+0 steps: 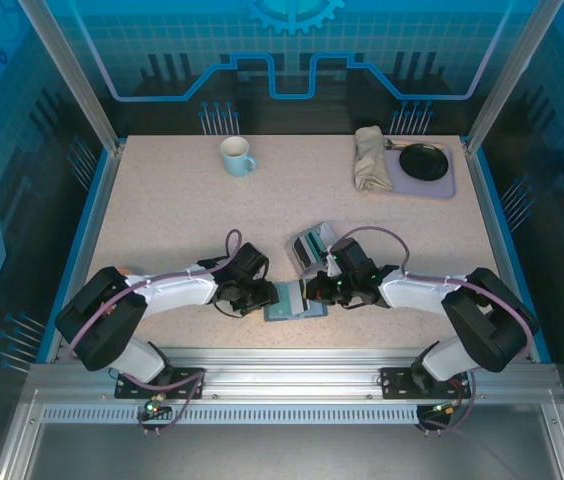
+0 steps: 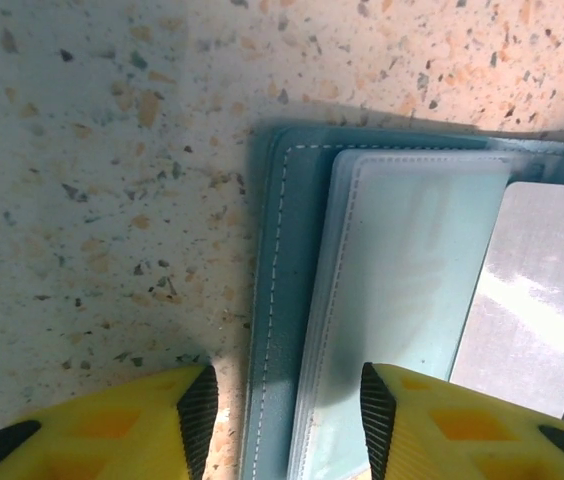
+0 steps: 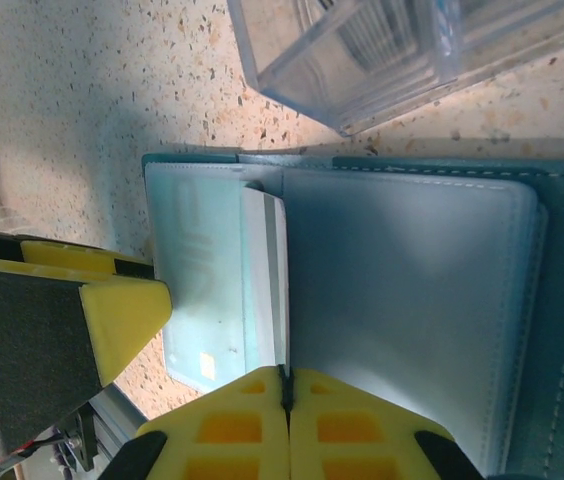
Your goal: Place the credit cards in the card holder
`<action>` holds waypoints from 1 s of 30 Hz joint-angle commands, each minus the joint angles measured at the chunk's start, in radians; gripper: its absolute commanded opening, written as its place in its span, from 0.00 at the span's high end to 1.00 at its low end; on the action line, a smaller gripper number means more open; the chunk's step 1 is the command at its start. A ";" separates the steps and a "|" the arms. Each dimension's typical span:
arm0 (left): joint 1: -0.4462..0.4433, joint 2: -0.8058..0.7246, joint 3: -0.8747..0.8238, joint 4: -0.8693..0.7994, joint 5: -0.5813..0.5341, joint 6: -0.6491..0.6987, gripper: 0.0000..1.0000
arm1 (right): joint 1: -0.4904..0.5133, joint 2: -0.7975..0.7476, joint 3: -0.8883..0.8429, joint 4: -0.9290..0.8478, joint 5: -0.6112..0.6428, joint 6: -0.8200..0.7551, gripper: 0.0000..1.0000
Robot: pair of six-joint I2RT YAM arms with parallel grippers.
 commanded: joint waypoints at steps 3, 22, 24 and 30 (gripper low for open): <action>-0.009 0.051 -0.001 0.050 0.033 0.005 0.58 | 0.007 0.042 -0.030 0.057 -0.007 0.054 0.95; -0.009 0.036 -0.004 0.054 0.031 -0.009 0.60 | 0.109 0.082 0.011 0.086 0.091 0.151 0.91; -0.009 0.032 -0.004 0.054 0.030 -0.010 0.60 | 0.132 0.093 0.025 0.086 0.109 0.173 0.90; -0.009 0.034 -0.002 0.050 0.028 -0.007 0.60 | 0.170 0.113 0.076 0.061 0.134 0.188 0.84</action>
